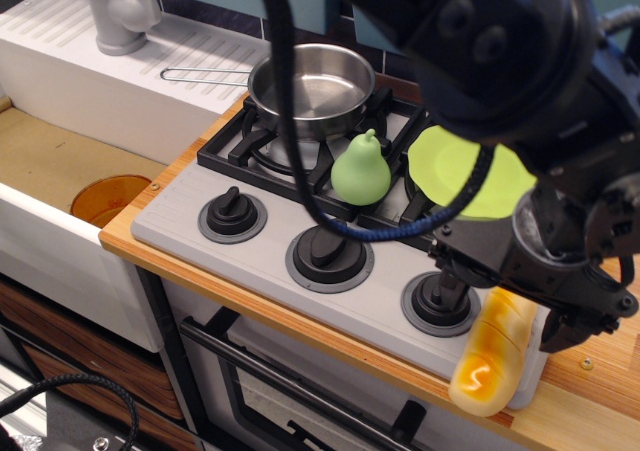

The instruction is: Put bread on plate and pear in pot or pan on stove

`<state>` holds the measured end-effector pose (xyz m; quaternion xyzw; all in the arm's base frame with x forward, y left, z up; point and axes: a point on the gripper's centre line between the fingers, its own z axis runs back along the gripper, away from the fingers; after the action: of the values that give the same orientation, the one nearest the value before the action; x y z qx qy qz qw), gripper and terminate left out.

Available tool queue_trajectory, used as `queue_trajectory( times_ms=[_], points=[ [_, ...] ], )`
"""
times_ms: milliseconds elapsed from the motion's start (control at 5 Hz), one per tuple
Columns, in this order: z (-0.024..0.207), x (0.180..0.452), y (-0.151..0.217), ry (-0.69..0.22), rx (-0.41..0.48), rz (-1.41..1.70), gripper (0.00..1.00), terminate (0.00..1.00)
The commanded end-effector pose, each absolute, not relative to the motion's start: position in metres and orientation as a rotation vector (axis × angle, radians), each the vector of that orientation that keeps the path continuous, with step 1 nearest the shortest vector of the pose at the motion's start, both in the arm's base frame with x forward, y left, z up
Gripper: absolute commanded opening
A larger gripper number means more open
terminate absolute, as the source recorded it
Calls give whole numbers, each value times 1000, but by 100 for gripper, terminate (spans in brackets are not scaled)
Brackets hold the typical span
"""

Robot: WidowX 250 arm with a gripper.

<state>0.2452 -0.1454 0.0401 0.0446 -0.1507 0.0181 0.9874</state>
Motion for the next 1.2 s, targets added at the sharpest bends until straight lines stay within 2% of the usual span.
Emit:
queue_trajectory(
  times_ms=[0,400,600,1000],
  points=[
    [38,245,-151,-330,77,32,100,0],
    [27,239,-151,-332,61,41,100,0],
    [23,237,-152,-322,44,49,0,0],
    [30,237,-148,-304,52,66,0,0]
  ],
)
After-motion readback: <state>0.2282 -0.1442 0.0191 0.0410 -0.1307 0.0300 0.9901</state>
